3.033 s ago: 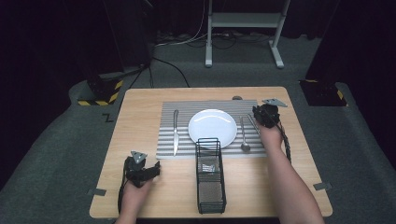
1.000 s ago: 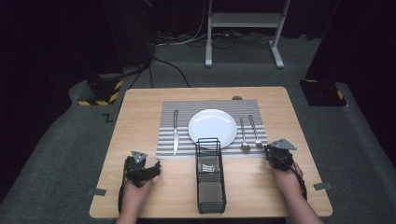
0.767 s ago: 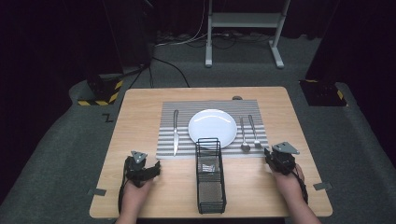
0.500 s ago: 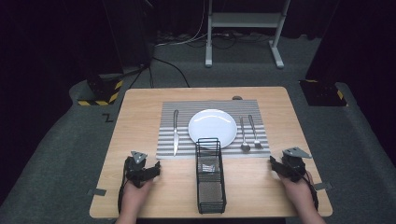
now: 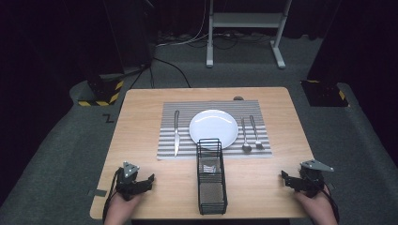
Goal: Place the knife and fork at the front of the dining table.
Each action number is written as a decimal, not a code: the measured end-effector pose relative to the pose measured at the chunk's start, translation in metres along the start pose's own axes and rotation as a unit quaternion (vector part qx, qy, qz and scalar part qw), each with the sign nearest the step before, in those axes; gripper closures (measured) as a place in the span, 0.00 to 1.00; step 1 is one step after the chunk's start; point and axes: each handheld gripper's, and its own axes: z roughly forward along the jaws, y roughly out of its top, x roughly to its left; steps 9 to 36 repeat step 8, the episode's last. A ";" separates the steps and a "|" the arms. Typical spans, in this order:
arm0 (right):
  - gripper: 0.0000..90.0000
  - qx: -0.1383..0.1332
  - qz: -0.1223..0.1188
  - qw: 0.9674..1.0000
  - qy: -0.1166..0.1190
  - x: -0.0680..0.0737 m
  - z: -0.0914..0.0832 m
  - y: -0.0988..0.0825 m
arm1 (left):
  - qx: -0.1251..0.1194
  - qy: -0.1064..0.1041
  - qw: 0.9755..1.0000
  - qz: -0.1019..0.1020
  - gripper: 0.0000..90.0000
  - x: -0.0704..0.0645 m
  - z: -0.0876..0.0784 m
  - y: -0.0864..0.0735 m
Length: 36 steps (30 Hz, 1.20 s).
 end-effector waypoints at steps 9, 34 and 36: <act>0.14 0.002 0.000 1.000 0.001 0.000 0.001 0.001 | 0.000 -0.004 1.000 -0.001 0.18 0.000 0.001 0.001; 0.14 0.002 0.000 1.000 0.001 0.000 0.001 0.001 | 0.000 -0.004 1.000 -0.001 0.18 0.000 0.001 0.001; 0.14 0.002 0.000 1.000 0.001 0.000 0.001 0.001 | 0.000 -0.004 1.000 -0.001 0.18 0.000 0.001 0.001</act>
